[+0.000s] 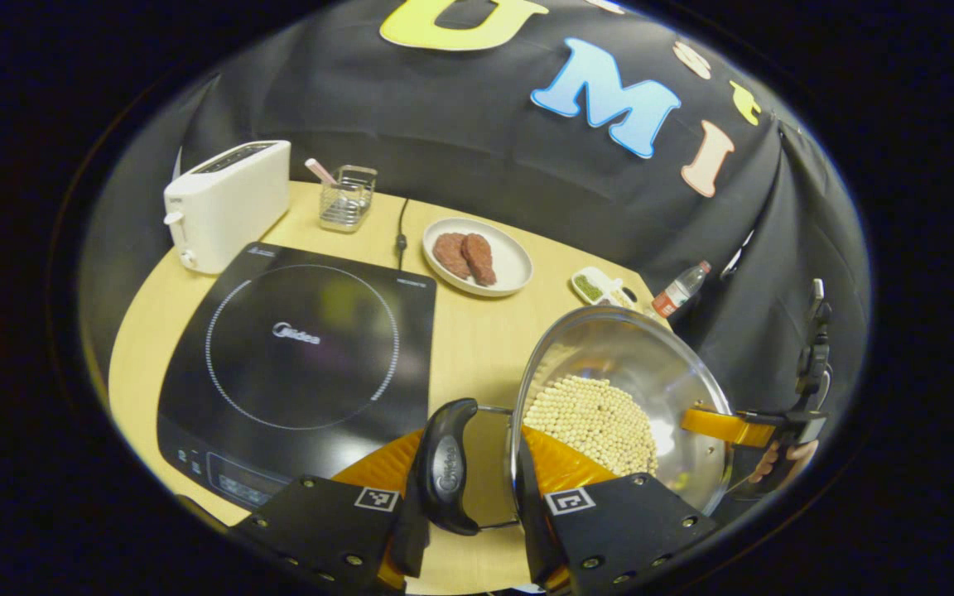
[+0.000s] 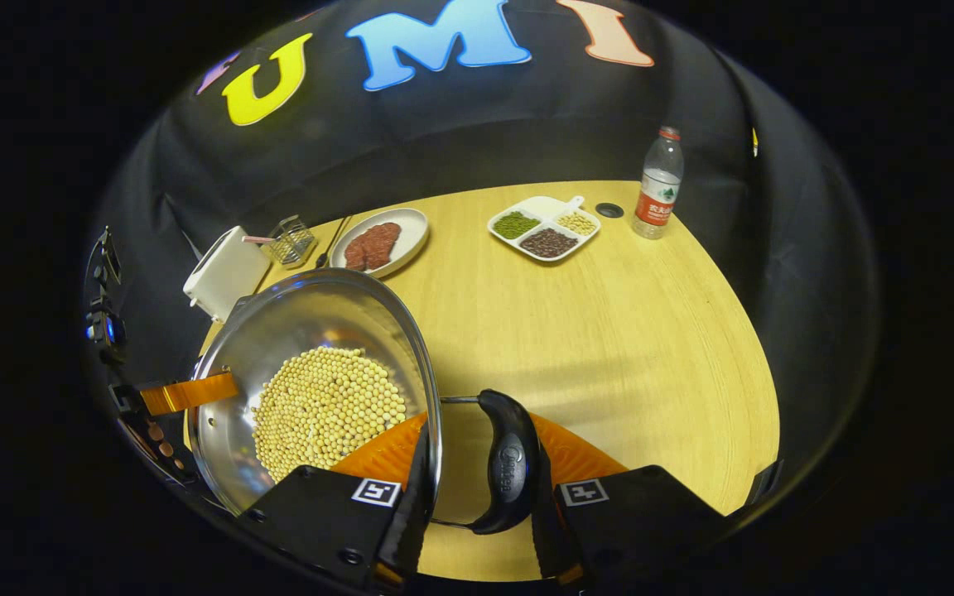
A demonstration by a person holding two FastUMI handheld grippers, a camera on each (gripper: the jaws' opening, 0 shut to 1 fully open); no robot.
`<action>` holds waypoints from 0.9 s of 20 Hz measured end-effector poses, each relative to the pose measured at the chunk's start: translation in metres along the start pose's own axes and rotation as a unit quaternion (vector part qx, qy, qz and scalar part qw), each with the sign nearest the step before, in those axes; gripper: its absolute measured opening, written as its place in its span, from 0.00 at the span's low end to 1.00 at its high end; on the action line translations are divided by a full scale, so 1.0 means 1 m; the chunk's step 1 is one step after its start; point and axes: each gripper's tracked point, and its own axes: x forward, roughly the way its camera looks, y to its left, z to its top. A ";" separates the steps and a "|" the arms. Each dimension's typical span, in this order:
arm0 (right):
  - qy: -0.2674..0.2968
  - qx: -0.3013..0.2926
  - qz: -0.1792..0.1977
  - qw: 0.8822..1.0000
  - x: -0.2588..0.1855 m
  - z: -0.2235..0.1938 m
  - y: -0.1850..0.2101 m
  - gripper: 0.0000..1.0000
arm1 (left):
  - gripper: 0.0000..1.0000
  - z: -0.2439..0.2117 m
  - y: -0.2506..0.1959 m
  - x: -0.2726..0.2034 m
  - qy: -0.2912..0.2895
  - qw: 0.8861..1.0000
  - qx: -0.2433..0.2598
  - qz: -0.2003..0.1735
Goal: First push the handle of the pot to place it horizontally, then grasp the pot with both hands and set it on the induction cooktop.
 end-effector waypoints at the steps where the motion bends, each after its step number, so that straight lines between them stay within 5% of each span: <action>1: -0.002 -0.002 0.003 1.000 -0.001 0.001 0.013 0.55 | 0.53 0.004 0.012 -0.008 -0.004 1.000 -0.001 0.000; 4: -0.008 -0.006 0.011 1.000 0.002 0.007 0.049 0.55 | 0.45 0.019 0.044 -0.026 -0.012 1.000 -0.003 0.005; 8: -0.012 -0.011 0.021 1.000 0.008 0.016 0.091 0.53 | 0.53 0.036 0.084 -0.043 -0.021 1.000 -0.005 0.010; 18: -0.018 -0.014 0.033 0.999 0.036 0.035 0.175 0.55 | 0.49 0.077 0.171 -0.057 -0.036 0.999 -0.005 0.021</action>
